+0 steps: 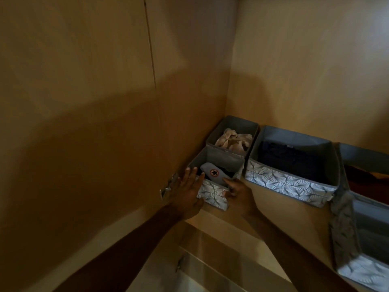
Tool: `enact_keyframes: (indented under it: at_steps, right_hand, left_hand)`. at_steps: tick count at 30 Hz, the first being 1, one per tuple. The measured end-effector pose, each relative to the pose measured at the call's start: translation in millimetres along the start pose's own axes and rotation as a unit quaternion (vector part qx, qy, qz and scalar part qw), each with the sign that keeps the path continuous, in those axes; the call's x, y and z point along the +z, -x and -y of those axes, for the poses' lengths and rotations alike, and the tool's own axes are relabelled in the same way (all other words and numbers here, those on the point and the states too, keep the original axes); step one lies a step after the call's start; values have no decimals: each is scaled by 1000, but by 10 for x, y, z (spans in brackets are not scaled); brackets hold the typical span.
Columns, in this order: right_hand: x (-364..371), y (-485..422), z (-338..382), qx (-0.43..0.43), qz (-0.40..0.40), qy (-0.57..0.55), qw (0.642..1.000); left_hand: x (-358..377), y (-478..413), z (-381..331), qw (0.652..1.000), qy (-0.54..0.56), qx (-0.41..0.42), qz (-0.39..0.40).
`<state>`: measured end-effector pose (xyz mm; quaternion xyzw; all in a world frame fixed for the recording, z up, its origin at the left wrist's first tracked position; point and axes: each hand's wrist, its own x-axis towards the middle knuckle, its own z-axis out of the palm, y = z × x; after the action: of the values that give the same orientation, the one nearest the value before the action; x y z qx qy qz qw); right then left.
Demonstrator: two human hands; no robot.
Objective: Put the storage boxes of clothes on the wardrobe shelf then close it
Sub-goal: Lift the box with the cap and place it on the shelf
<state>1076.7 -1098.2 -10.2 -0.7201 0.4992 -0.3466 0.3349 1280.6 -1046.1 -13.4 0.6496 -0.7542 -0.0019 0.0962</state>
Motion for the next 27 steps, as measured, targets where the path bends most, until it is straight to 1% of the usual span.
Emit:
enact_keyframes:
  at_steps: [3,6,10,14,18,23,27]
  right_hand:
    - [28,-27,2,-3,-10,-6,1000]
    - [60,-33,-19,-7,-17,-19,1000]
    - [67,-30,-52,-15,-16,-20,1000]
    - [76,18,-59,-27,-21,6,999]
    - [76,53,-73,-22,-29,33,999]
    - [78,15,-63,-18,-34,42,998]
    - [83,-17,-46,-24,-29,57,998]
  left_hand:
    - [-36,-29,7,1000,3,-9,23]
    - [-78,-35,41,999,11,4,31]
    - [-57,-5,39,1000,-6,2,18]
    - [5,60,26,1000,-25,0,0]
    - [20,76,15,1000,4,-3,-7]
    - [-81,20,10,998,42,-5,38]
    - [-85,-37,7,996,73,-10,46]
